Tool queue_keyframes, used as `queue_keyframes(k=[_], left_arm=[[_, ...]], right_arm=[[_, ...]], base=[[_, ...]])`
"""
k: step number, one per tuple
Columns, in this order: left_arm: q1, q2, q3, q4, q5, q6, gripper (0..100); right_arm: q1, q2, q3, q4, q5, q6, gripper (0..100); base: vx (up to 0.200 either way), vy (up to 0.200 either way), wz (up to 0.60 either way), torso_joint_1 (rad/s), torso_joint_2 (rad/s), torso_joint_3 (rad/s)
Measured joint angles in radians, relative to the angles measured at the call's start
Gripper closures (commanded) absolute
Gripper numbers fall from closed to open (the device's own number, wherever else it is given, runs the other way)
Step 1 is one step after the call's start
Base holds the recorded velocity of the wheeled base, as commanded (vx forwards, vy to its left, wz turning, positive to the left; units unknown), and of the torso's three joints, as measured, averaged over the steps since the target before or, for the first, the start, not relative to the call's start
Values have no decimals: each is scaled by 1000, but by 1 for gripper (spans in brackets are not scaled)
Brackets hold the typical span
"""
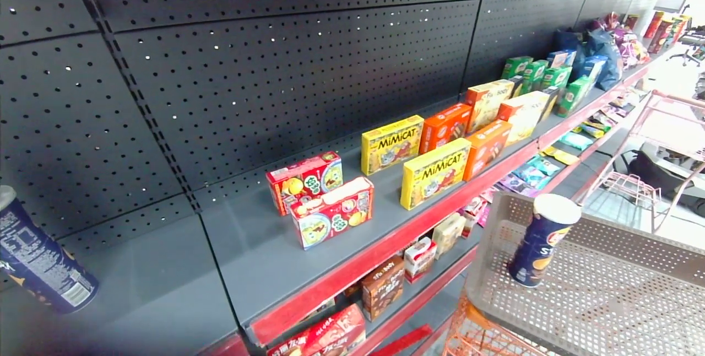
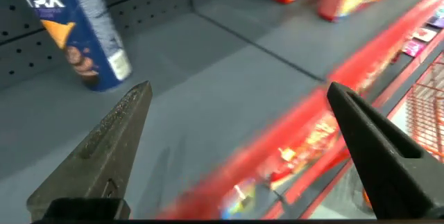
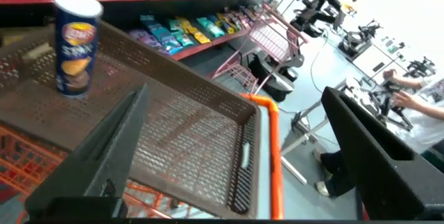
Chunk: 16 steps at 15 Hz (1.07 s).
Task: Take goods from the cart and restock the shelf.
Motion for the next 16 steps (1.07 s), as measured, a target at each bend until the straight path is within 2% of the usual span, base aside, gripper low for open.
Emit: queue_keyframes(k=[11, 14, 16], left_arm=[[0, 0, 0, -1, -1, 3, 0], [1, 0, 0, -1, -3, 3, 0], [0, 0, 0, 0, -1, 2, 0]], right_arm=[[-1, 0, 0, 0, 3, -2, 0], [1, 0, 1, 1, 1, -2, 0], [1, 0, 1, 1, 2, -2, 0]], base=[[0, 0, 0, 0, 0, 0], [-200, -200, 0, 14, 9, 2], [0, 0, 0, 0, 0, 0]])
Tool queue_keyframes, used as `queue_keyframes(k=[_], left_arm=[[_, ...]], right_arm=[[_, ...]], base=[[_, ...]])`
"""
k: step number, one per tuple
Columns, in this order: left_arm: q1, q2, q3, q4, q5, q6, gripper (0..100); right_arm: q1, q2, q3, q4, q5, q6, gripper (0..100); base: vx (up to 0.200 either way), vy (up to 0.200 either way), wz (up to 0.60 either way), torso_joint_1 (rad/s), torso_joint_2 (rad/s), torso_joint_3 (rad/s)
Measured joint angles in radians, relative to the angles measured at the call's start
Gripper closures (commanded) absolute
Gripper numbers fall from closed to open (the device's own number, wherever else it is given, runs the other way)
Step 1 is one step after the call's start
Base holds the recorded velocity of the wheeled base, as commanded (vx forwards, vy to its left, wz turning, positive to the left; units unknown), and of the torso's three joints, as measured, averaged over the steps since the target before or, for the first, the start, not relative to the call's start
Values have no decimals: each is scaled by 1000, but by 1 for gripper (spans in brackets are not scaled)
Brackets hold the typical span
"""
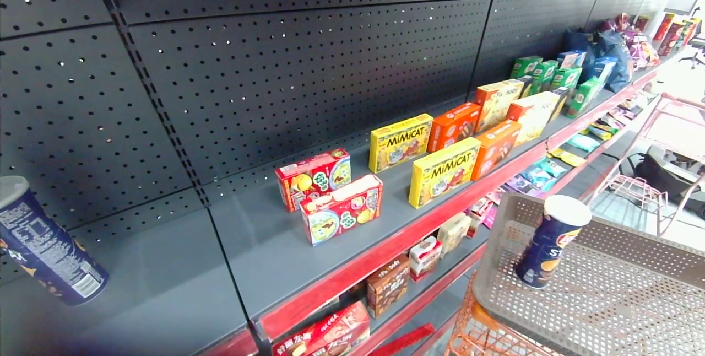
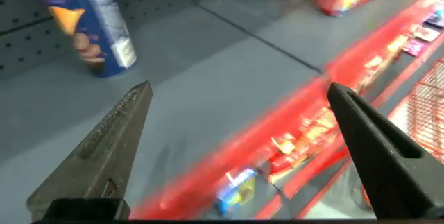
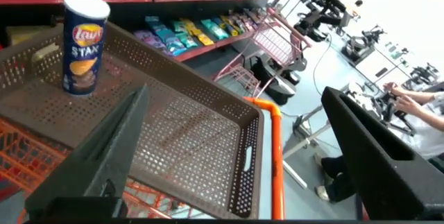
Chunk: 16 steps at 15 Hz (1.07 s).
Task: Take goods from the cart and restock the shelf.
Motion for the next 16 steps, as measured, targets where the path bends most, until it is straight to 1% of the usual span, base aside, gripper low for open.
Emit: queue_keyframes(k=[8, 9, 16], left_arm=[[1, 0, 0, 1, 0, -1, 0], [0, 0, 0, 0, 1, -2, 0], [0, 0, 0, -1, 0, -2, 0]], right_arm=[[0, 0, 0, 0, -10, 1, 0], [-1, 0, 2, -1, -14, 1, 0], [-1, 0, 5, -25, -5, 1, 0]], base=[[0, 0, 0, 0, 0, 0], [0, 0, -600, -7, 2, -2], [0, 0, 0, 0, 0, 0]])
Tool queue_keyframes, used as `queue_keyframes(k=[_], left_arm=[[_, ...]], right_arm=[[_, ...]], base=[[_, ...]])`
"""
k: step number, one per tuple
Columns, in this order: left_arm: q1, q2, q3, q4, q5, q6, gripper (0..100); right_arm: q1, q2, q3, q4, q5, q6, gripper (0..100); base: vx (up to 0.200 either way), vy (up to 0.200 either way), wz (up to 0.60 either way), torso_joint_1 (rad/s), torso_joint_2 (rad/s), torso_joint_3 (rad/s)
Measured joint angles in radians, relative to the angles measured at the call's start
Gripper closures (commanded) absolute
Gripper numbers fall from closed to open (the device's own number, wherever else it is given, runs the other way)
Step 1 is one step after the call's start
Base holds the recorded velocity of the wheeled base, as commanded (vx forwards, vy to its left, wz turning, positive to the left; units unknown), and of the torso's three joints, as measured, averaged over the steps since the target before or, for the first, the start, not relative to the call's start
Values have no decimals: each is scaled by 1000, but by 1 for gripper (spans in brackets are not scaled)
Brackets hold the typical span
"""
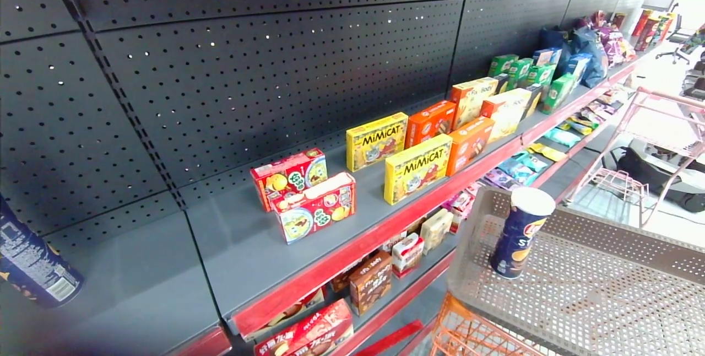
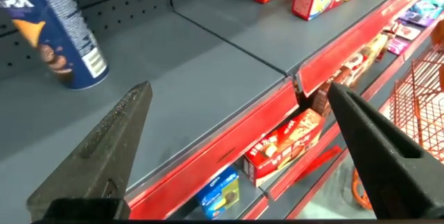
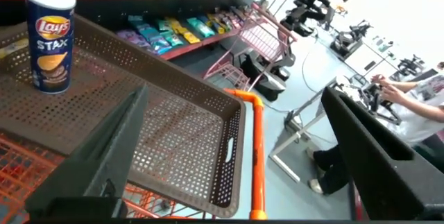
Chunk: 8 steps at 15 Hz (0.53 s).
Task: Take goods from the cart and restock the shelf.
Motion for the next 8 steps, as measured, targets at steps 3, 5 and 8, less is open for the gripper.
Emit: queue_keyframes(k=[3, 5, 8], left_arm=[[1, 0, 0, 1, -1, 2, 0], [0, 0, 0, 0, -1, 3, 0], [0, 0, 0, 0, -1, 3, 0]], right_arm=[[8, 1, 1, 2, -6, 1, 0], [13, 8, 1, -1, -14, 18, 0], [11, 22, 25, -3, -19, 97, 0]], base=[[0, 0, 0, 0, 0, 0], [0, 0, 0, 0, 0, 0], [0, 0, 0, 0, 0, 0]])
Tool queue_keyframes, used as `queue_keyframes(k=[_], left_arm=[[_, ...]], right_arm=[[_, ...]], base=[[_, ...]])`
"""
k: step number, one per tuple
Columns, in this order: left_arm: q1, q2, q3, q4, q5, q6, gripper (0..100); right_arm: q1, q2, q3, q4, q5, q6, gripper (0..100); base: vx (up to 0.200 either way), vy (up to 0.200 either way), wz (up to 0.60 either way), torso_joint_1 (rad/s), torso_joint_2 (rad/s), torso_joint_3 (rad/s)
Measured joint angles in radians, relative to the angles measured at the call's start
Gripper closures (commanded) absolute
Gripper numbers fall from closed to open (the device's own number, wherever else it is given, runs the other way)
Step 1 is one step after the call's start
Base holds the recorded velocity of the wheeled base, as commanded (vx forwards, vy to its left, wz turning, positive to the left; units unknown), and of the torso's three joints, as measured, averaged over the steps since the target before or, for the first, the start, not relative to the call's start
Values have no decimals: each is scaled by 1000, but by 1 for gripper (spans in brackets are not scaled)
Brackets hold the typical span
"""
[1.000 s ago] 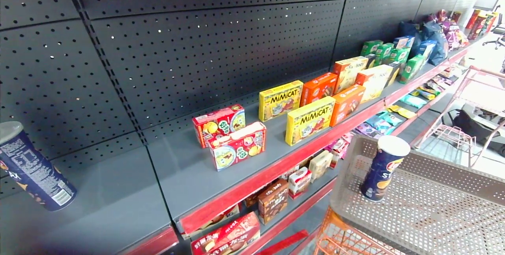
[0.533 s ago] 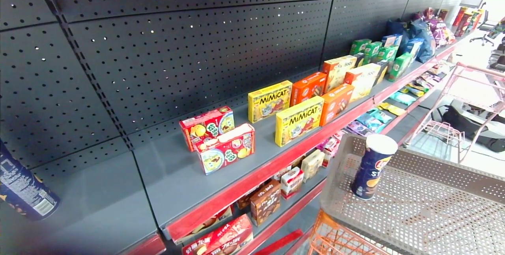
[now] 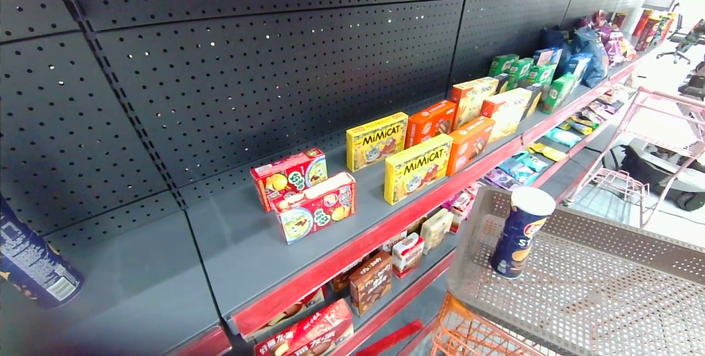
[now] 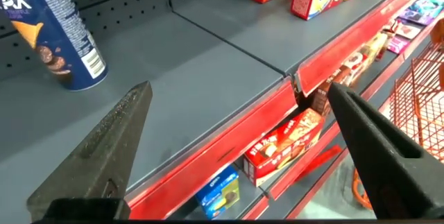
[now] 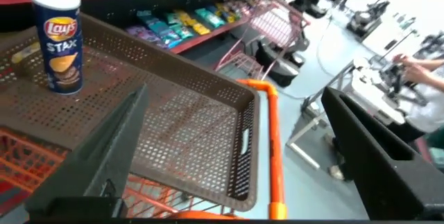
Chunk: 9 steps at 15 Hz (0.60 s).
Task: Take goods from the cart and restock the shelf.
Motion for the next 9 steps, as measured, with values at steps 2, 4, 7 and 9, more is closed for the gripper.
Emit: queue_keyframes(k=[2, 4, 7, 9], left_arm=[[1, 0, 0, 0, 0, 0, 0], [1, 0, 0, 0, 0, 0, 0], [1, 0, 0, 0, 0, 0, 0], [1, 0, 0, 0, 0, 0, 0]], right_arm=[[1, 31, 15, -35, 4, 42, 0], [0, 115, 17, -117, 18, 92, 0], [13, 348, -8, -255, 24, 272, 0], [71, 531, 2, -313, -4, 444, 0]], base=[[0, 0, 0, 0, 0, 0], [0, 0, 0, 0, 0, 0], [0, 0, 0, 0, 0, 0], [0, 0, 0, 0, 0, 0]])
